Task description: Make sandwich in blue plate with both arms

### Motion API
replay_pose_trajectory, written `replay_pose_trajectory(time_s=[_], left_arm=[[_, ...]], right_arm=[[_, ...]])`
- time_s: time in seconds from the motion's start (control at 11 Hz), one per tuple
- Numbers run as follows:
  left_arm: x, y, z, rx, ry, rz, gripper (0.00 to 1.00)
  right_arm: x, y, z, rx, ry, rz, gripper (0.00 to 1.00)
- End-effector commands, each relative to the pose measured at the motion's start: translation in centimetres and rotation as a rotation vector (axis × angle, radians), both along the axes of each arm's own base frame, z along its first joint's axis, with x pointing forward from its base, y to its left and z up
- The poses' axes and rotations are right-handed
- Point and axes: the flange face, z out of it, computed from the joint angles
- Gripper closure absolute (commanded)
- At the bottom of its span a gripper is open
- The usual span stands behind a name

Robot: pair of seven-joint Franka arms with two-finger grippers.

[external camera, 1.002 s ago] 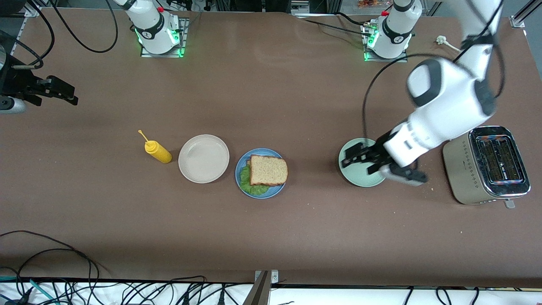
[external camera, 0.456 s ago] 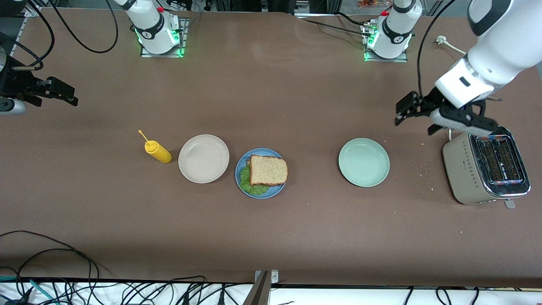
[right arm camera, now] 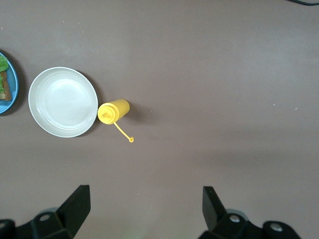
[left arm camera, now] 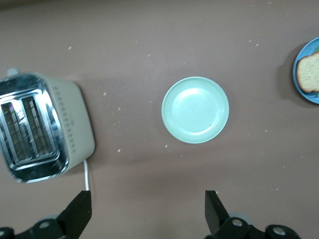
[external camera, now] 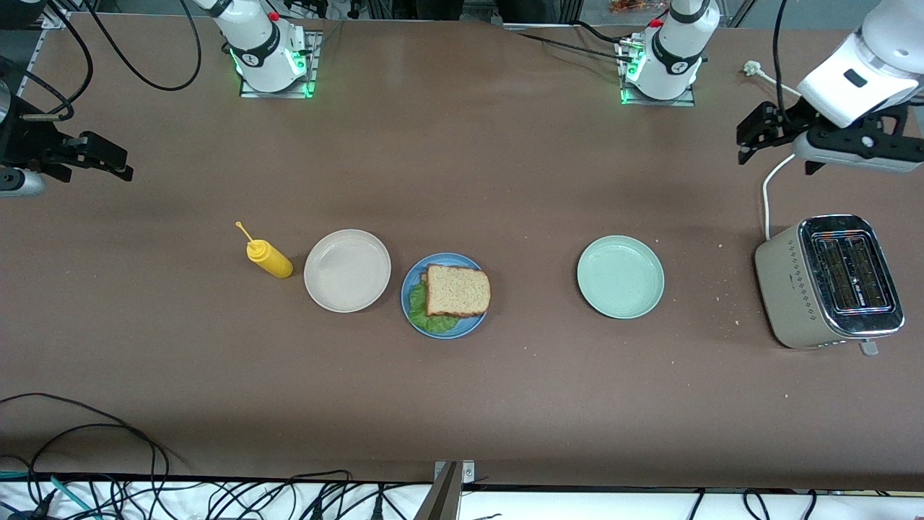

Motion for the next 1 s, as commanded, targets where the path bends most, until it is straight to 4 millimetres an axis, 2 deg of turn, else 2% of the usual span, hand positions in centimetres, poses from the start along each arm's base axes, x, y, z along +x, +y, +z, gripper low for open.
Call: replay_pose_trajectory(time_s=[0.0, 0.27, 0.55, 0.73, 0.91], left_arm=[[0.0, 0.3, 0.4, 0.065, 0.032, 0.127, 0.0], [0.4, 0.2, 1.1, 0.056, 0.053, 0.139, 0.0], [2.0, 1.4, 1.3, 0.034, 0.085, 0.172, 0.0], [2.2, 2.7, 1.4, -0.007, 0.091, 0.198, 0.0], [2.2, 3.0, 1.4, -0.006, 0.09, 0.202, 0.0]], right_arm=[[0.1, -0.1, 0.6, 0.004, 0.0, -0.009, 0.0], [0.1, -0.1, 0.6, 0.002, 0.0, -0.009, 0.0], [0.1, 0.1, 0.7, 0.002, -0.002, -0.006, 0.0], [0.1, 0.0, 0.7, 0.001, -0.002, -0.006, 0.0], [0.1, 0.0, 0.7, 0.001, -0.002, -0.006, 0.0]])
